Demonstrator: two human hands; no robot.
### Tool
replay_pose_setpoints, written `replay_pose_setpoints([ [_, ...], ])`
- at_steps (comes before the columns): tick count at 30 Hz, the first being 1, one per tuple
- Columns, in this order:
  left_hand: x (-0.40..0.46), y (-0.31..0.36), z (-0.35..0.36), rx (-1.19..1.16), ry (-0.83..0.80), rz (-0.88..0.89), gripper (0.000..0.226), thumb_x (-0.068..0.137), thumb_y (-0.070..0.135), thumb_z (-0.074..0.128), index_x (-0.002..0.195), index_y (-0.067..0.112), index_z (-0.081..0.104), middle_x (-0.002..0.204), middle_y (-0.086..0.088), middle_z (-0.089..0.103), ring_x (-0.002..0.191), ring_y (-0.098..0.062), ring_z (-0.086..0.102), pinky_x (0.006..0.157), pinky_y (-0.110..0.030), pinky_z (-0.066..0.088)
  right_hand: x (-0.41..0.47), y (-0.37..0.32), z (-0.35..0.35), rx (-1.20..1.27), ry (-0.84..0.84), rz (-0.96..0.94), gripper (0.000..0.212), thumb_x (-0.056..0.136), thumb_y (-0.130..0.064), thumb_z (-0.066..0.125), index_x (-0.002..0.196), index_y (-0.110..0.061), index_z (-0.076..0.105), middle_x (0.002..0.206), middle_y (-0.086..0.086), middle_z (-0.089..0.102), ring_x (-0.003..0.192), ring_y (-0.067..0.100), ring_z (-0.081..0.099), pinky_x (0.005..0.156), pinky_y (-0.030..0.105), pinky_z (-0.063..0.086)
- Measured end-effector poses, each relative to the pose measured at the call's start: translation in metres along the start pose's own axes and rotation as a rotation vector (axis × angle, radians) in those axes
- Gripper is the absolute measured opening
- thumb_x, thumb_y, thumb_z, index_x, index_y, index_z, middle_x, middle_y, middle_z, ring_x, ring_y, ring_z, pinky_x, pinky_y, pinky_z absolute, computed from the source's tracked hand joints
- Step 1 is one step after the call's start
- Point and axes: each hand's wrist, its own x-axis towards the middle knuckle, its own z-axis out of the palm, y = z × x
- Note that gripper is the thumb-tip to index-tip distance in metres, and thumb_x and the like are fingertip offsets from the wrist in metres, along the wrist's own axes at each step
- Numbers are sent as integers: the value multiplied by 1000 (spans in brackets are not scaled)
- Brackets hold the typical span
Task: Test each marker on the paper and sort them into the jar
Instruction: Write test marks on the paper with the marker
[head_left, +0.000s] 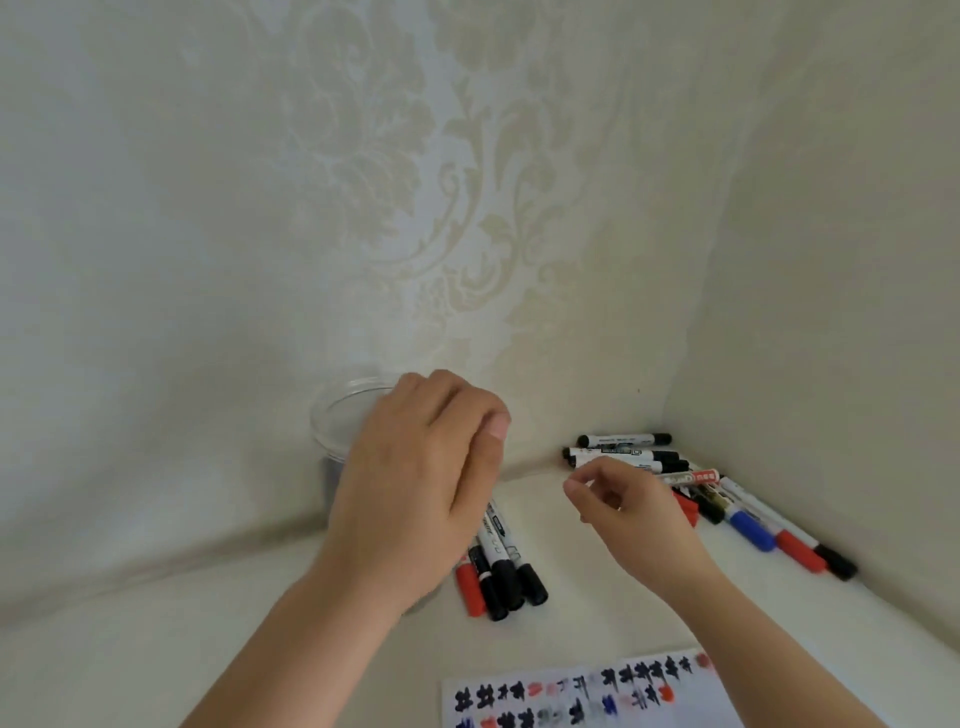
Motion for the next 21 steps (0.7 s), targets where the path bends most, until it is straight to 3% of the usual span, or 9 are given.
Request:
replay_pose_setpoints([
  [4,-11,16,57,-301,-243,-109,11,89,29,45,87,28,56,78,16,54,72,-2,49,61,-17,40,14,39,-27,-247,-19,48,8,88,-27,58,91,-30,66,77,-11,58,61,1,48,52,18,33],
  [8,-23,5,113,-303,-371,-164,8,87,26,52,87,33,53,82,17,53,78,2,48,66,-14,37,26,73,-41,-554,1,42,23,88,-16,56,110,-19,61,111,4,57,98,20,55,75,30,45],
  [11,-25,-5,141,-259,-414,-185,7,86,26,54,88,33,53,84,17,50,81,4,45,66,-10,33,35,89,-41,-760,-13,-33,30,90,-14,49,119,-16,55,117,7,52,108,25,48,85,34,42],
  [13,-25,-8,154,-241,-431,-191,7,86,23,56,90,29,56,86,15,49,83,-1,45,71,-15,36,40,94,-38,-948,-14,-116,29,90,-18,49,118,-17,55,114,5,54,105,25,49,87,33,38],
  [16,-27,-9,166,-195,-492,-167,14,86,24,56,100,22,58,99,8,50,97,-10,45,84,-26,38,44,89,-34,-1137,117,-217,21,88,-30,58,104,-18,64,102,3,64,95,23,57,80,31,42],
  [19,-26,-7,174,-144,-533,-139,26,86,24,56,111,18,54,115,1,48,105,-17,43,89,-32,38,47,88,-29,-1121,-21,-252,24,94,-14,39,114,-11,52,116,8,57,110,29,48,90,37,33],
  [21,-26,-5,177,-113,-539,-138,34,87,25,55,119,16,48,122,-2,44,110,-19,40,92,-33,38,43,81,-28,-1116,-45,-305,25,93,-9,38,113,-11,52,114,8,59,110,28,47,93,39,30],
])
